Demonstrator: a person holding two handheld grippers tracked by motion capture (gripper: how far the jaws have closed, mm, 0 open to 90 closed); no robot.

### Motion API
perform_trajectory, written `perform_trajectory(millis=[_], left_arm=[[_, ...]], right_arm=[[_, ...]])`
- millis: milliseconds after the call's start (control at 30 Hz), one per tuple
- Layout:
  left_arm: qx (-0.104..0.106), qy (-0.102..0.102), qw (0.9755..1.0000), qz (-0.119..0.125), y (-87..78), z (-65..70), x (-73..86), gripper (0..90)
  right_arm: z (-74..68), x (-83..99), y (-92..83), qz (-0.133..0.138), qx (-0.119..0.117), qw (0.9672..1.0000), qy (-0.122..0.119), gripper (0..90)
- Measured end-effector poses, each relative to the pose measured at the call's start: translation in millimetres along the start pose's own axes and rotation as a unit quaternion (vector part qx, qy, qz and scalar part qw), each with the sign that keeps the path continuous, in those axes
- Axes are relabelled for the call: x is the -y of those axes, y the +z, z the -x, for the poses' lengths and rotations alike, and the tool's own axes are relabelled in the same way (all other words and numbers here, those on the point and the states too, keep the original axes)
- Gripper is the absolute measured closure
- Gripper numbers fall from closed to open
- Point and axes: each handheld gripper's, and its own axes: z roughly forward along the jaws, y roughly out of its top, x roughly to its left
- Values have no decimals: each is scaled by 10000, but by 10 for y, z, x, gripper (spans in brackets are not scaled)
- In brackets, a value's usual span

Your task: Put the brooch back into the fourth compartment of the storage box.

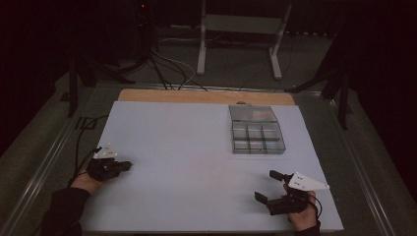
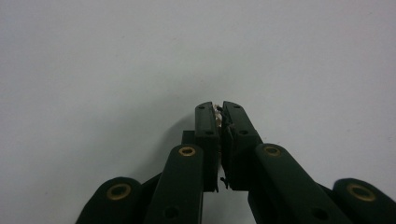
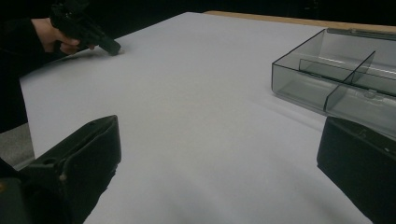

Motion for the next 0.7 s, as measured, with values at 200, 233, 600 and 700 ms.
perform_trajectory(millis=[200, 233, 600, 700], left_arm=[[82, -15, 9998, 177, -41, 28, -63, 884], [79, 12, 9998, 165, -41, 39, -78, 884], [367, 130, 9992, 92, 98, 156, -246, 884], [469, 92, 9988, 121, 157, 197, -298, 884]], right_arm=[[-1, -3, -6, 16, 5, 10000, 15, 0], [-1, -3, -6, 19, 6, 10000, 10, 0], [-6, -6, -10, 30, -21, 10000, 15, 0], [-5, -5, -10, 26, -21, 10000, 15, 0]])
